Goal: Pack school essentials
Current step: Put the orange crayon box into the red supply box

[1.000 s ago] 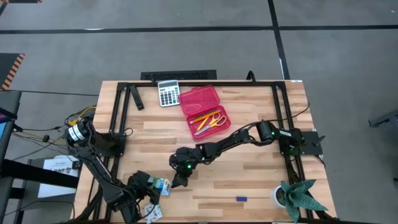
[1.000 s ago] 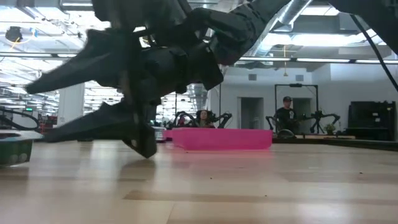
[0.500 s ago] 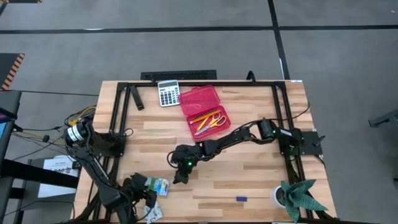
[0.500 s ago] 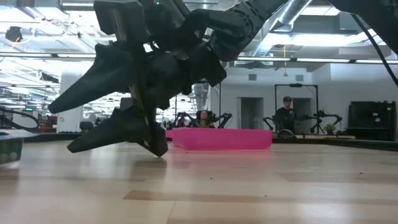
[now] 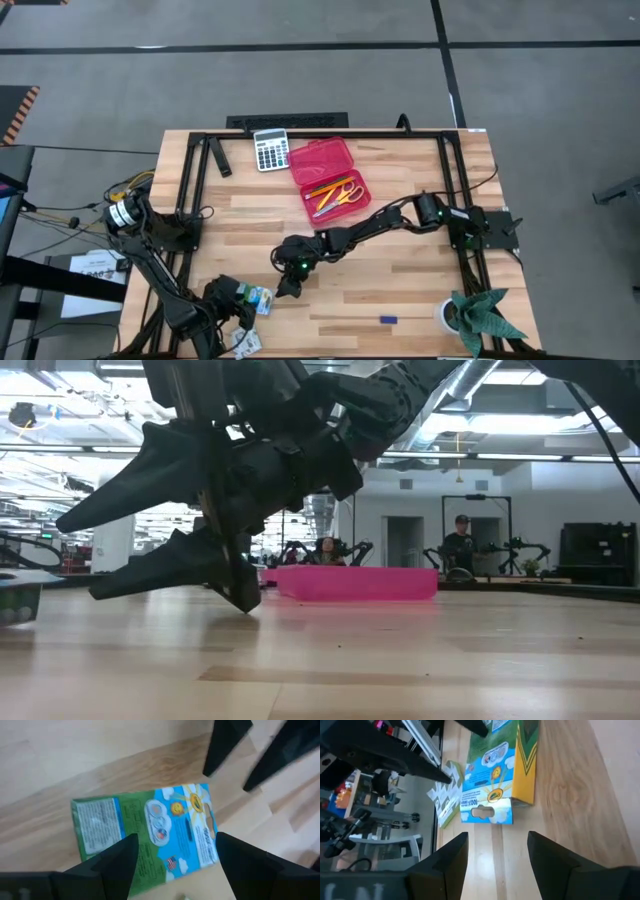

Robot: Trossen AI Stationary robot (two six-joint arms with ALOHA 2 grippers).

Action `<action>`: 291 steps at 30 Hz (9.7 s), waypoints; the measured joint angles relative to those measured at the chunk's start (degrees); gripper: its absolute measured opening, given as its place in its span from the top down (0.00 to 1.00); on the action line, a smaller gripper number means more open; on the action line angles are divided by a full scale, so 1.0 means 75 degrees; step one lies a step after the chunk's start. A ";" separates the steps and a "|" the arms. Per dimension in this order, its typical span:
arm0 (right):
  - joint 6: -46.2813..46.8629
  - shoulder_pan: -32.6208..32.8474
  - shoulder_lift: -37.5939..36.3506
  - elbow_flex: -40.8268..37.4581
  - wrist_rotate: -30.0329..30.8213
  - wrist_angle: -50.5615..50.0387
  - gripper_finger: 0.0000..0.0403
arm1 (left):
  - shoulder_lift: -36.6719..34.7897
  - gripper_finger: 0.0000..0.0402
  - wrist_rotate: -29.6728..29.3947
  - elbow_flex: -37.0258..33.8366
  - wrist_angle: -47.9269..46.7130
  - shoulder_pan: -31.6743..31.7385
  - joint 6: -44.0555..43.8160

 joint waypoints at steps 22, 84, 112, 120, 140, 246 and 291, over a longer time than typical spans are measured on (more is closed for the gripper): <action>0.0073 0.0247 -0.0006 0.0015 0.0164 -0.0211 0.48 | -0.0003 0.35 -0.0755 -0.0573 0.1086 0.0525 0.0298; -0.2616 -0.0560 -0.1565 -0.0015 -0.0071 -0.4601 1.00 | -0.1900 0.35 -0.1373 0.0041 -0.0149 0.0768 0.1728; 0.1226 -0.0433 -0.2035 -0.2708 -0.0787 -0.0724 0.32 | 0.0140 0.35 -0.2314 -0.0677 0.1716 0.0710 -0.0178; 0.2126 -0.0164 -0.1588 -0.2721 -0.0161 0.0359 0.32 | 0.0140 0.35 -0.2346 -0.1329 0.3047 0.0798 -0.0125; 0.2450 -0.0106 -0.1346 -0.2713 -0.0277 0.1159 0.74 | 0.0134 0.35 -0.2369 -0.1343 0.3770 0.1334 0.0916; -0.3865 -0.4770 -0.4267 -0.2719 -0.3017 -0.6006 1.00 | -0.1533 0.35 -0.3084 -0.1340 0.3589 0.1223 0.2710; -0.7350 -0.4771 -0.3453 -0.1715 0.1314 -0.8257 0.59 | -0.1533 0.35 -0.2889 -0.1342 0.3375 0.1473 0.2759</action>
